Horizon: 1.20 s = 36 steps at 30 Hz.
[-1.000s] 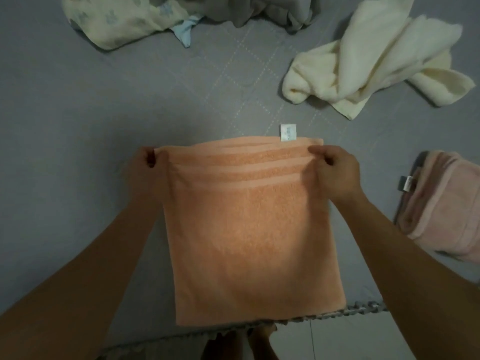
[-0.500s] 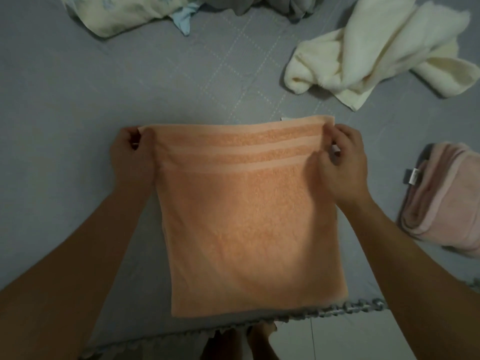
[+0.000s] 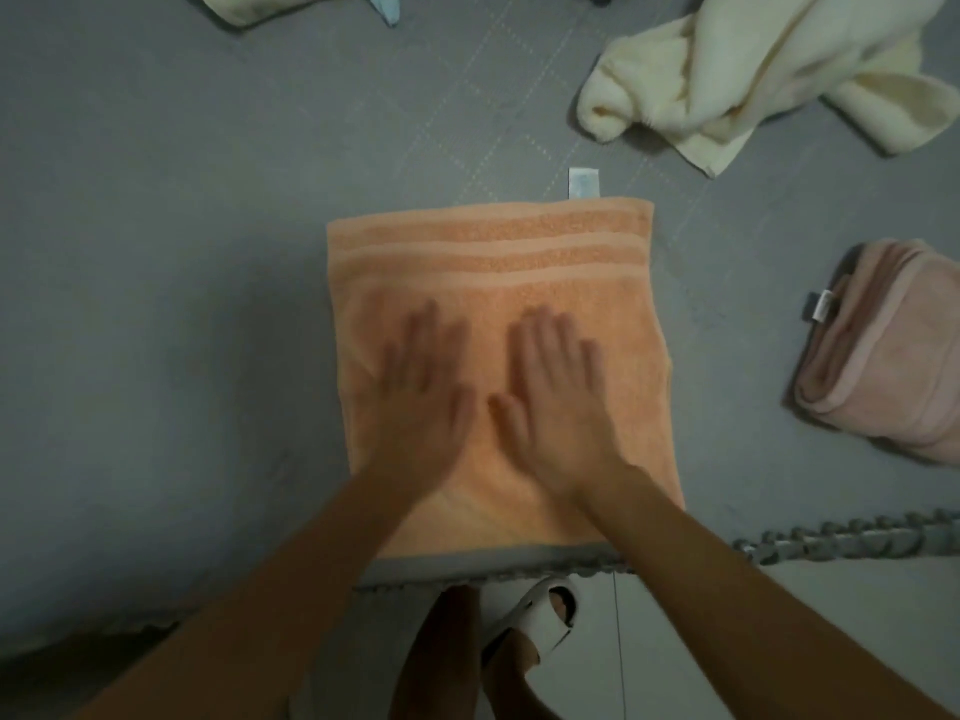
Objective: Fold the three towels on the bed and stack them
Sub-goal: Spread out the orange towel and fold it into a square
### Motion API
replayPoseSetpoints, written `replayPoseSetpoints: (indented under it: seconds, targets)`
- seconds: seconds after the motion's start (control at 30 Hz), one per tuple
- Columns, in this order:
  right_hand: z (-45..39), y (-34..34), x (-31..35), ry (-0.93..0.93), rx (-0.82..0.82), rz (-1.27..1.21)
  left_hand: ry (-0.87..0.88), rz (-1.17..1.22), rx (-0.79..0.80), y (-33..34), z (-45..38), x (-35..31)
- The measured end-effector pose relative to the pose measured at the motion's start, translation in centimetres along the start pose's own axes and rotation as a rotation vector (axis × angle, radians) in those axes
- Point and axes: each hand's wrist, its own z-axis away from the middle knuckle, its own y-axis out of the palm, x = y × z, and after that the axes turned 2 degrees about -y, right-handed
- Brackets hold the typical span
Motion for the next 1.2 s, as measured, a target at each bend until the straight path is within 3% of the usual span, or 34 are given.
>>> replayPoseSetpoints:
  seconds: [0.1, 0.27, 0.37, 0.43, 0.5, 0.6, 0.67, 0.73, 0.83, 0.9, 1.07, 1.2]
  targets:
    - [2.4, 3.9, -0.5, -0.112, 0.073, 0.127, 0.051, -0.116, 0.163, 3.4, 4.9, 0.1]
    - [6.5, 4.3, -8.0, 0.071, 0.009, 0.196, -0.243, -0.152, 0.166, 2.8, 11.4, 6.4]
    - [10.0, 2.9, -9.0, 0.360, -0.060, 0.017, -0.486, 0.061, 0.163, 0.8, 14.1, 5.5]
    - [12.8, 1.8, -9.1, 0.534, -0.164, -0.128, -0.582, 0.306, 0.055, -0.4, 15.1, 3.7]
    - [15.4, 1.4, -8.7, 0.662, -0.291, -0.302, -0.712, 0.528, -0.066, -1.2, 15.9, 1.8]
    - [17.5, 1.8, -7.4, 0.767, -0.286, -0.685, -0.832, 0.669, -0.139, -1.5, 16.4, 0.6]
    - [17.8, 2.1, -7.7, 0.755, -0.231, -0.762, -0.836, 0.757, -0.091, -1.6, 16.7, 1.0]
    - [17.8, 2.0, -9.0, 0.679, -0.177, -0.665, -0.805, 0.648, 0.004, -1.8, 17.2, 2.2]
    - [18.2, 1.7, -11.0, 0.711, -0.142, -0.576, -0.844, 0.422, 0.107, -1.8, 18.6, 4.4]
    - [18.6, 2.0, -11.4, 0.729, -0.122, -0.550, -0.861, 0.395, 0.162, -1.2, 19.0, 4.8]
    - [18.7, 2.1, -10.3, 0.762, -0.005, -0.685, -0.949, 0.661, 0.026, 0.0, 19.3, 3.9]
    - [19.5, 0.8, -10.0, 0.777, 0.033, -0.813, -1.060, 0.814, 0.174, 0.2, 20.6, 3.2]
